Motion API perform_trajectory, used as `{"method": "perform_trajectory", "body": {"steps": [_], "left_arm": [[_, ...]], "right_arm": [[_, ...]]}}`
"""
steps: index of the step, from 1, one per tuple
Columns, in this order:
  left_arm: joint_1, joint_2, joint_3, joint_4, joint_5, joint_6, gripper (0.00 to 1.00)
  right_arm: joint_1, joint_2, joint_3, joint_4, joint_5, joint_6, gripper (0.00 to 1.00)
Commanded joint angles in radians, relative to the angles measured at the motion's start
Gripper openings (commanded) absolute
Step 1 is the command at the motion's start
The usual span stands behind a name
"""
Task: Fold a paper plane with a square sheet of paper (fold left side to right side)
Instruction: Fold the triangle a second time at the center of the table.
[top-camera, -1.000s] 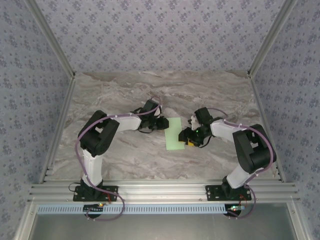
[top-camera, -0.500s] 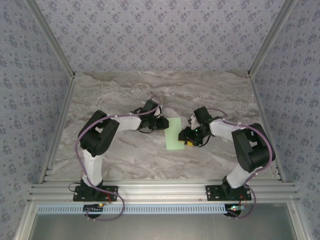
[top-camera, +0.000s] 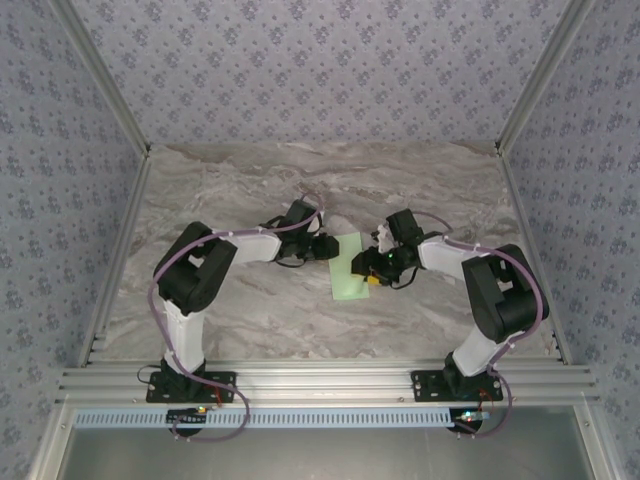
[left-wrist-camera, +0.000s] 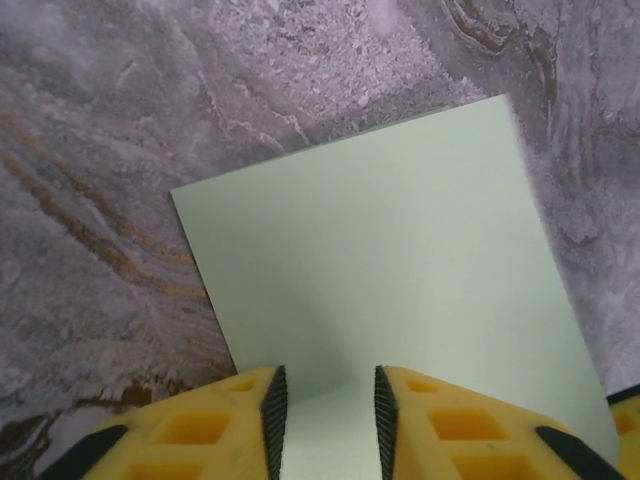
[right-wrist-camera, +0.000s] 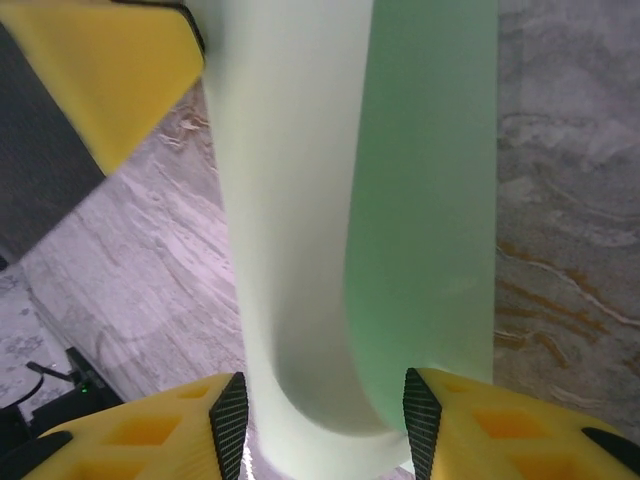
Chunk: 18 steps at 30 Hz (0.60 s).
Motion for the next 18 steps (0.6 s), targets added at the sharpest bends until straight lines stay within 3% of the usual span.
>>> {"method": "perform_trajectory", "body": {"steps": [1,5,9,14,18], "left_arm": [[0.015,-0.100,-0.028,0.004,0.018,0.026,0.39],[0.035,-0.236,-0.115,0.050,0.001,0.054,0.50],[0.015,-0.384,-0.219,0.040,-0.067,0.122,0.55],[-0.109,-0.547,-0.337,0.003,-0.177,0.203,0.60],[-0.248,-0.581,-0.371,0.002,-0.262,0.229,0.64]], "right_arm": [[-0.014,0.011,0.030,0.032,-0.084,-0.025,0.48],[-0.033,0.019,0.048,0.028,-0.111,-0.031,0.48],[-0.047,0.032,0.070,0.021,-0.140,-0.023,0.48],[-0.055,0.038,0.099,-0.008,-0.144,-0.013,0.47],[-0.066,0.064,0.131,-0.023,-0.145,0.004,0.47]]}}
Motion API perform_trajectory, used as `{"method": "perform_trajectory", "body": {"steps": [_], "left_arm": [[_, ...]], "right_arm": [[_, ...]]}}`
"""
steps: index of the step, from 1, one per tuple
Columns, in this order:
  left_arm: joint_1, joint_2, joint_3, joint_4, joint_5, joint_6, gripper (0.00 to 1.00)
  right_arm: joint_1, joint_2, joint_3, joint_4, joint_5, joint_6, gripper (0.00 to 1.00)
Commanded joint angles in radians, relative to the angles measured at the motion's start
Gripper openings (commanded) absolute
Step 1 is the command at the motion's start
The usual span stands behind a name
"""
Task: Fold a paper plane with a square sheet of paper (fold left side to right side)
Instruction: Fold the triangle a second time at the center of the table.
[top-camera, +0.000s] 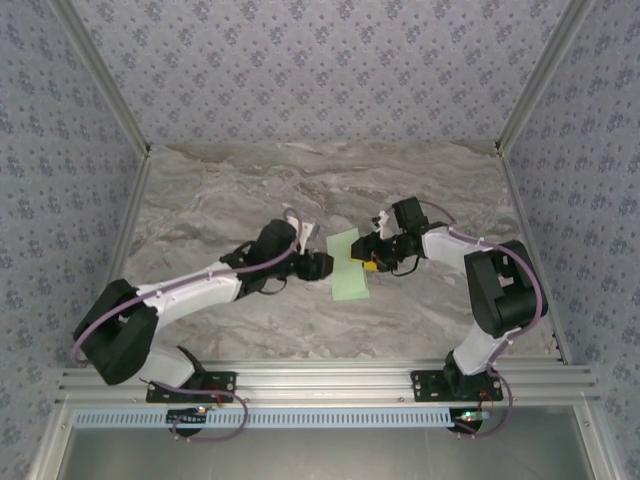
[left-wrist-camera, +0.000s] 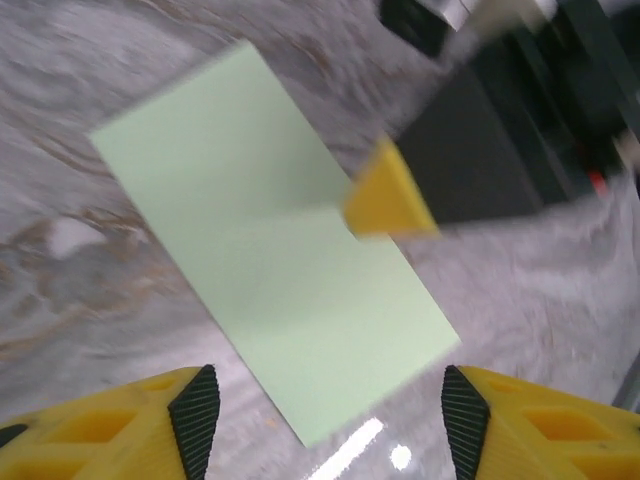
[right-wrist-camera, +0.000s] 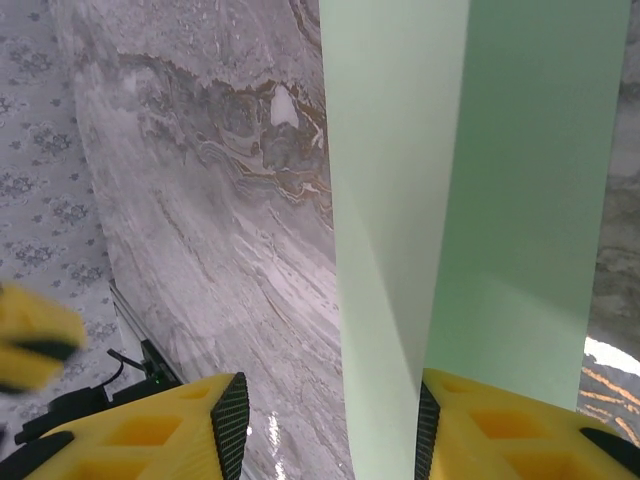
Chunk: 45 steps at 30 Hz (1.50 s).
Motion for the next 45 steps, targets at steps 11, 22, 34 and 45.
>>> {"method": "perform_trajectory", "body": {"steps": [11,22,34,45], "left_arm": [[-0.298,0.210,0.191,-0.095,-0.299,0.102,0.67],[-0.380,0.414,0.398,-0.260,-0.543,0.111,0.74],[-0.395,0.499,0.449,-0.308,-0.636,0.087,0.74],[-0.395,0.470,0.439,-0.295,-0.640,0.098,0.41]], "right_arm": [[-0.010,0.070,0.100,-0.054,-0.025,0.049,0.46],[-0.007,0.071,0.102,-0.043,-0.032,0.064,0.47],[0.006,0.071,0.103,-0.039,-0.028,0.073,0.46],[0.010,0.081,0.109,-0.058,-0.008,0.061,0.46]]}}
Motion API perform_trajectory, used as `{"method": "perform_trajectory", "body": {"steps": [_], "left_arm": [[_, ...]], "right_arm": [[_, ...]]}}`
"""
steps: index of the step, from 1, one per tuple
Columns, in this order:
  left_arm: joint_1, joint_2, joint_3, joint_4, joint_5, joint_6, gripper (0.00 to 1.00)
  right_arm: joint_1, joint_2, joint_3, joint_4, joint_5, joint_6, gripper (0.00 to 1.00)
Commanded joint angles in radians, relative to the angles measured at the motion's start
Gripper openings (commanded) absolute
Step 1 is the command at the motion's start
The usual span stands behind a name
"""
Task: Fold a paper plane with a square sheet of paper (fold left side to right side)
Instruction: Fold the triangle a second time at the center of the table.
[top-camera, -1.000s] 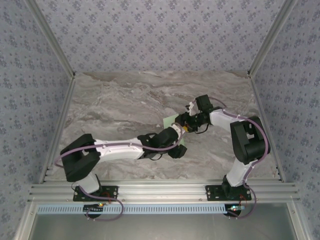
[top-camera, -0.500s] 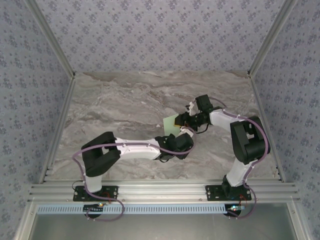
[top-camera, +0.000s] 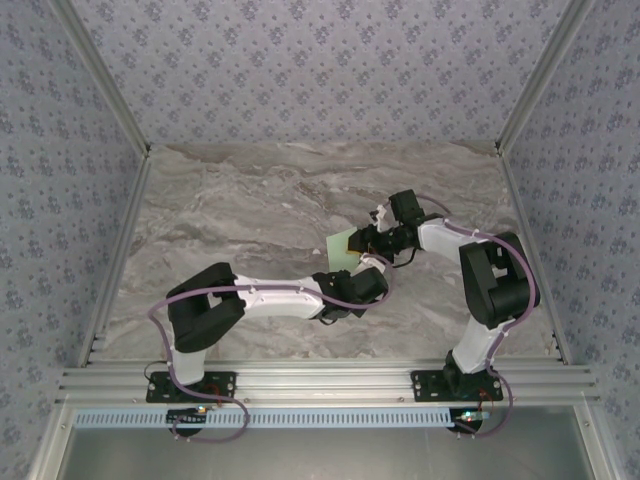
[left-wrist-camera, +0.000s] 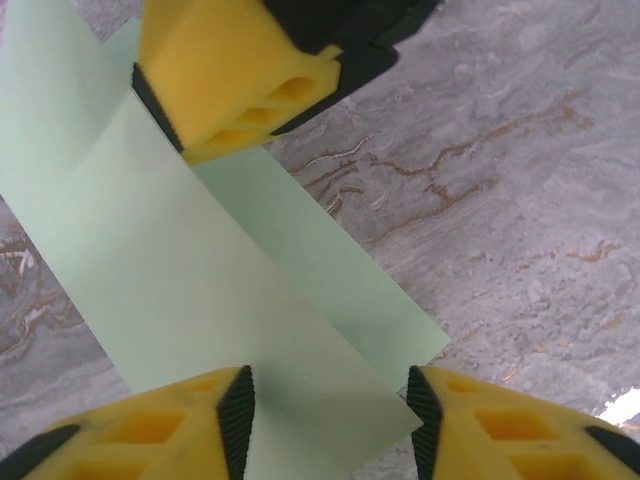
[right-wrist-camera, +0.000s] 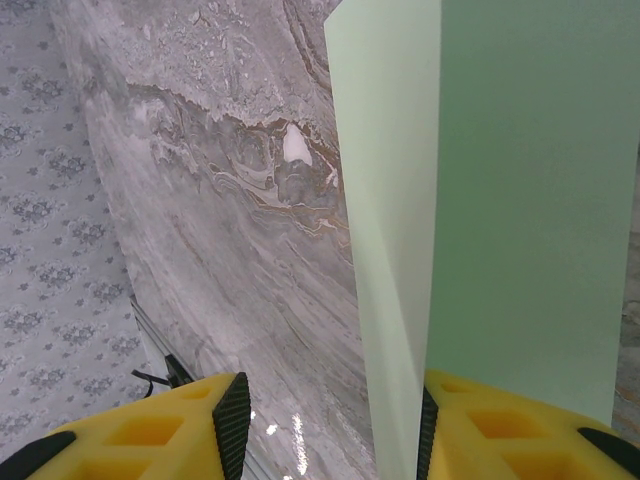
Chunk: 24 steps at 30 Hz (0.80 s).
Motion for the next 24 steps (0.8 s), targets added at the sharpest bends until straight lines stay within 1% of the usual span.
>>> {"method": "perform_trajectory", "body": {"steps": [1,5,12,21,24], "left_arm": [[-0.009,-0.019,0.006,0.006,-0.021,0.004,0.39],[-0.008,-0.047,-0.026,0.041,-0.005,0.006,0.30],[-0.009,-0.062,-0.026,0.042,0.007,0.003,0.17],[-0.006,-0.104,-0.055,0.058,0.034,-0.012,0.06],[0.016,-0.119,-0.075,0.078,0.082,-0.033,0.05]], "right_arm": [[0.006,0.023,0.032,-0.032,0.002,-0.001,0.46],[0.005,0.027,0.041,-0.057,0.019,-0.018,0.46],[0.006,0.031,0.048,-0.068,0.023,-0.029,0.46],[-0.003,-0.009,0.070,-0.073,0.032,-0.059,0.48],[-0.015,-0.043,0.078,-0.074,0.039,-0.072,0.50]]}}
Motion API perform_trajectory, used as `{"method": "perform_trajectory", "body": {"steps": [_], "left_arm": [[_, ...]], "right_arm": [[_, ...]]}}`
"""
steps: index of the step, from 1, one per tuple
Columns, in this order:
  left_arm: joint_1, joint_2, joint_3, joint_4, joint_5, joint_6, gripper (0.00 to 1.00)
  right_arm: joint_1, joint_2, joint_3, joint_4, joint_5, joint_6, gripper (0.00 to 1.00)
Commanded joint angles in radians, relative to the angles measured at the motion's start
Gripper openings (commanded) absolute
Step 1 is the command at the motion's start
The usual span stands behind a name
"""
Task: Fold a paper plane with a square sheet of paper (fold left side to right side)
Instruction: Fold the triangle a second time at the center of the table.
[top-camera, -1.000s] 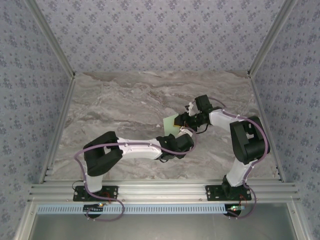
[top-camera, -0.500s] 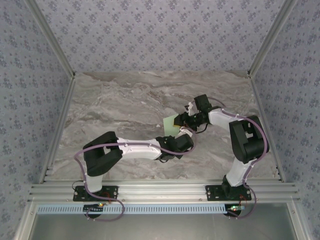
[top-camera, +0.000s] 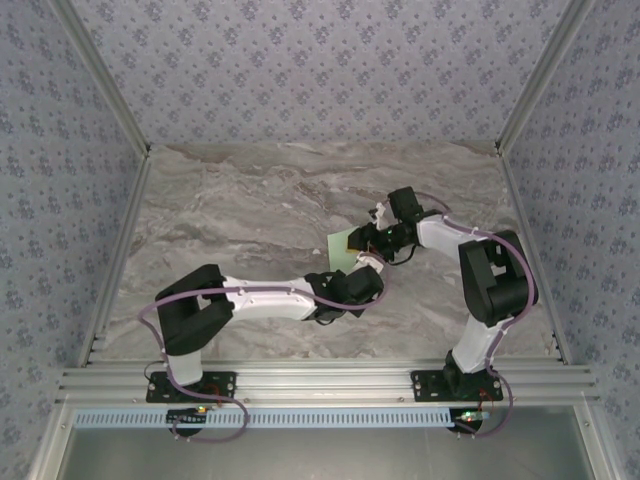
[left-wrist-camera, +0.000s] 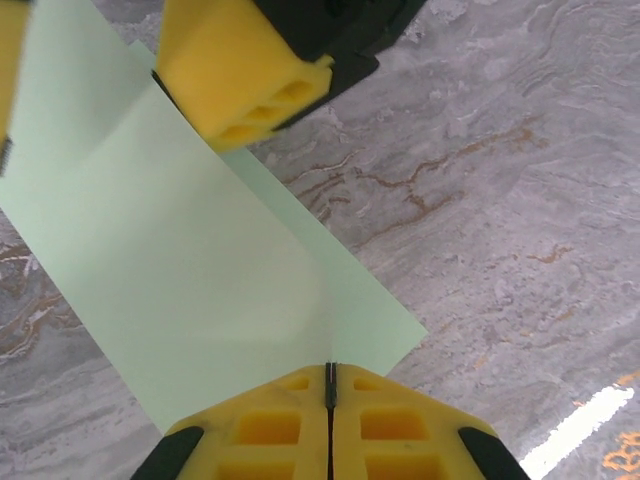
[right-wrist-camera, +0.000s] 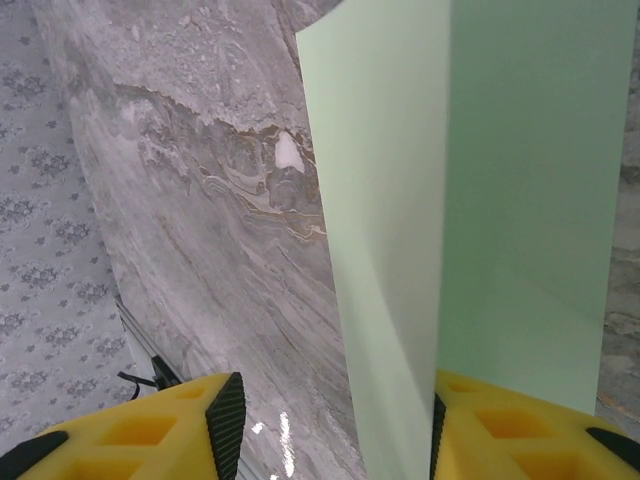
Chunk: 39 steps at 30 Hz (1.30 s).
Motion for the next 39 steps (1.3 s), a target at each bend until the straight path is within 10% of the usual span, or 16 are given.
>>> {"method": "perform_trajectory", "body": {"steps": [1,13,24,39], "left_arm": [[0.024,-0.061,-0.031,0.039,0.071,-0.032,0.04],[0.191,-0.159,-0.207,0.254,0.404,-0.130,0.04],[0.354,-0.191,-0.289,0.306,0.634,-0.144,0.03],[0.410,-0.128,-0.242,0.231,0.654,-0.074,0.03]], "right_arm": [[-0.020,-0.067,0.037,-0.023,0.017,-0.034,0.51],[-0.121,-0.285,-0.116,-0.006,0.039,-0.093,0.60],[-0.005,-0.305,-0.358,0.126,0.052,-0.060,0.15],[0.071,-0.158,-0.343,0.023,0.222,-0.072,0.10]]}}
